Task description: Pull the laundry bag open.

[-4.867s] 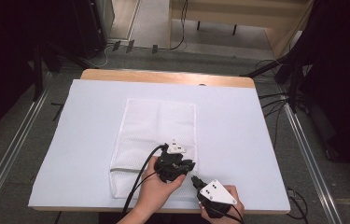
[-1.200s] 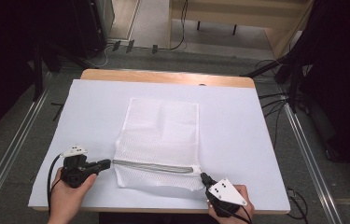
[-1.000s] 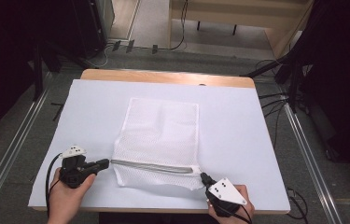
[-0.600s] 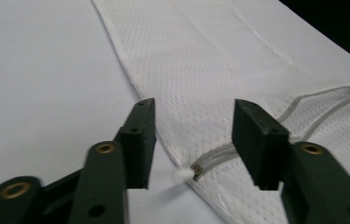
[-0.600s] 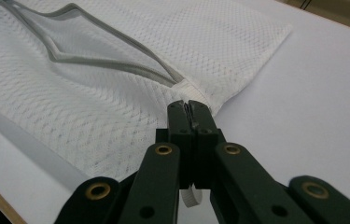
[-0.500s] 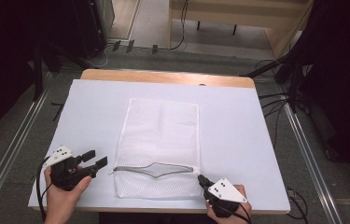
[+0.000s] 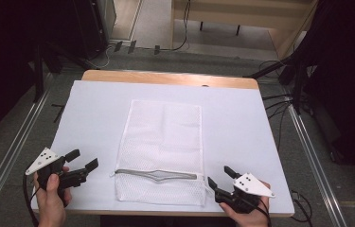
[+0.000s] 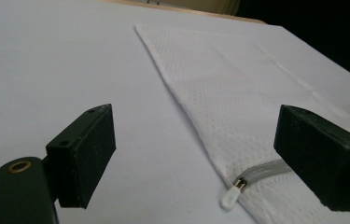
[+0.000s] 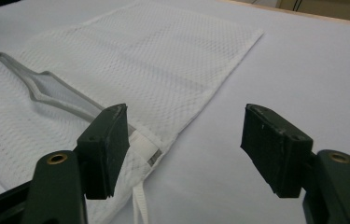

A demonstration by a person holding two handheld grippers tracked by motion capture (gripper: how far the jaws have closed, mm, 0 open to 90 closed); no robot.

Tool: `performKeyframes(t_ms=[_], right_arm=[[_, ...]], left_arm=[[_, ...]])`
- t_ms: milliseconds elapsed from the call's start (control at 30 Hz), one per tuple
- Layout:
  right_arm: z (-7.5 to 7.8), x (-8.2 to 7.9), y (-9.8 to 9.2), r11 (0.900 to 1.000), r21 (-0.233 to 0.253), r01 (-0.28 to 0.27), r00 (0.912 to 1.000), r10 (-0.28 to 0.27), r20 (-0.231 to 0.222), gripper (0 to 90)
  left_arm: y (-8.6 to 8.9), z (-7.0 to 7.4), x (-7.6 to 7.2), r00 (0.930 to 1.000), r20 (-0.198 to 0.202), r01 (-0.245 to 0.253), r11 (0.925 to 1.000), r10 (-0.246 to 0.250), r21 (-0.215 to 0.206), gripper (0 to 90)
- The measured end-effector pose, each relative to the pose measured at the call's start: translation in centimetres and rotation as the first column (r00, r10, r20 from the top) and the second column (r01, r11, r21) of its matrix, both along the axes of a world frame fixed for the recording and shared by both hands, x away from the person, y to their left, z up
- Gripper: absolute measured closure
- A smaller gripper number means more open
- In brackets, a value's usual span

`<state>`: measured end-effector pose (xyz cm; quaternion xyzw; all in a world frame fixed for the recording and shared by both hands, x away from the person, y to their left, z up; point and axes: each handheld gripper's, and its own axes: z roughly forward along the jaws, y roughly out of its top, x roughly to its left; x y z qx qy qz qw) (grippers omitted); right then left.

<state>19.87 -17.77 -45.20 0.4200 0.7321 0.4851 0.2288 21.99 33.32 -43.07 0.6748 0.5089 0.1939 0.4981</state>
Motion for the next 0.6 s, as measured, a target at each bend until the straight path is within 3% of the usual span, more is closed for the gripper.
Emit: performKeyframes(t_ms=[33,133,233,400,500,600], right_arm=[[0.2,0.1,-0.9,0.999,0.031,-0.024,0.9996,0.024,-0.014,32.6],[0.3,0.3,-1.6,0.999,0.036,-0.02,0.9997,0.021,-0.014,30.3],[0.2,0.9,-3.4,0.999,0.042,0.024,0.999,-0.022,-0.038,27.4],[0.1,1.6,-5.5,0.996,0.071,0.06,0.9968,-0.056,-0.057,25.5],[0.0,2.0,-7.5,0.991,0.07,0.112,0.9925,-0.108,-0.058,23.8],[0.1,2.0,-8.3,0.989,0.075,0.129,0.991,-0.125,-0.047,22.4]], left_arm=[[0.0,0.0,0.0,1.0,0.001,-0.001,1.0,0.001,0.003,7.8],[0.2,0.0,-0.2,0.9999,0.002,-0.015,0.9996,0.015,0.026,7.8],[0.5,0.0,-0.4,0.9999,0.016,-0.005,0.9994,0.004,0.033,0.0],[1.2,0.0,-0.8,0.9988,0.045,-0.02,0.9986,0.017,0.05,0.0],[1.6,-0.1,-0.9,0.9986,0.045,-0.029,0.9981,0.026,0.055,0.0],[1.8,-0.3,-0.8,0.9988,0.037,-0.036,0.9975,0.033,0.06,0.0]])
